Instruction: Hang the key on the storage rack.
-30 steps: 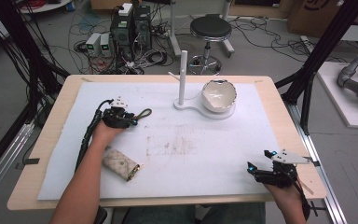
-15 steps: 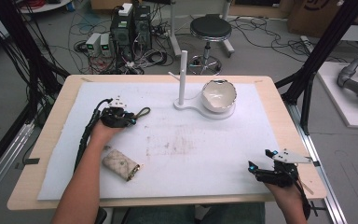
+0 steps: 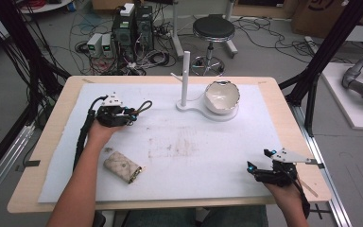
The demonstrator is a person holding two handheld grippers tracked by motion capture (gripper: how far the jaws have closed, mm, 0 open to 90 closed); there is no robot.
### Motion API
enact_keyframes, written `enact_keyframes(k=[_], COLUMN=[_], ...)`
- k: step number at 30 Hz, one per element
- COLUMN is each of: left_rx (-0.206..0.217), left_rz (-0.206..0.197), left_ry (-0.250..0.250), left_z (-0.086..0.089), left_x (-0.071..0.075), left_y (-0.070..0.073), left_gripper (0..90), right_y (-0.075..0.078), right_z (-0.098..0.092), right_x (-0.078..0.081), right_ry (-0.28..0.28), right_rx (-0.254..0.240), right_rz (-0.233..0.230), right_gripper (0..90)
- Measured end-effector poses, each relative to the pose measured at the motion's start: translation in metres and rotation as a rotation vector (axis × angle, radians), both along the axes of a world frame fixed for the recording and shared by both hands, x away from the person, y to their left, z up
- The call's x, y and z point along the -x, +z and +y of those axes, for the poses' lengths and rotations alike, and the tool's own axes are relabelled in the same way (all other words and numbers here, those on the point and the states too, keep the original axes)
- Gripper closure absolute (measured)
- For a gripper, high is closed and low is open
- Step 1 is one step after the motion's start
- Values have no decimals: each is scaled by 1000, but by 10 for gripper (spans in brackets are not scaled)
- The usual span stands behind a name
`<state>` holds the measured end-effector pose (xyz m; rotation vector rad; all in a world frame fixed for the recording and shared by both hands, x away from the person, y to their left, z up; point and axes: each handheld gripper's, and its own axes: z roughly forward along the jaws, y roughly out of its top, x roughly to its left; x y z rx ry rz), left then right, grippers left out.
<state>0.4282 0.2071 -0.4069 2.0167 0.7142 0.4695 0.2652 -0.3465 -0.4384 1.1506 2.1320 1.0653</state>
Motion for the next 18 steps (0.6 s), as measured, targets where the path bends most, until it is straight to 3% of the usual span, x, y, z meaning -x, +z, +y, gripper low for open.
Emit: enact_keyframes(k=[6, 12, 18], left_rx=[31, 111, 145], left_rz=[-52, -65, -92], left_ry=[0, 13, -14], left_z=[0, 1, -13], left_x=[13, 22, 26], left_y=[17, 33, 53], left_gripper=[701, 700, 700], right_y=[1, 1, 1], right_z=[9, 18, 29], right_x=[-9, -18, -27], right_ry=[30, 58, 84], right_rx=[-5, -6, 0], right_rz=[0, -2, 0], right_gripper=[173, 173, 173])
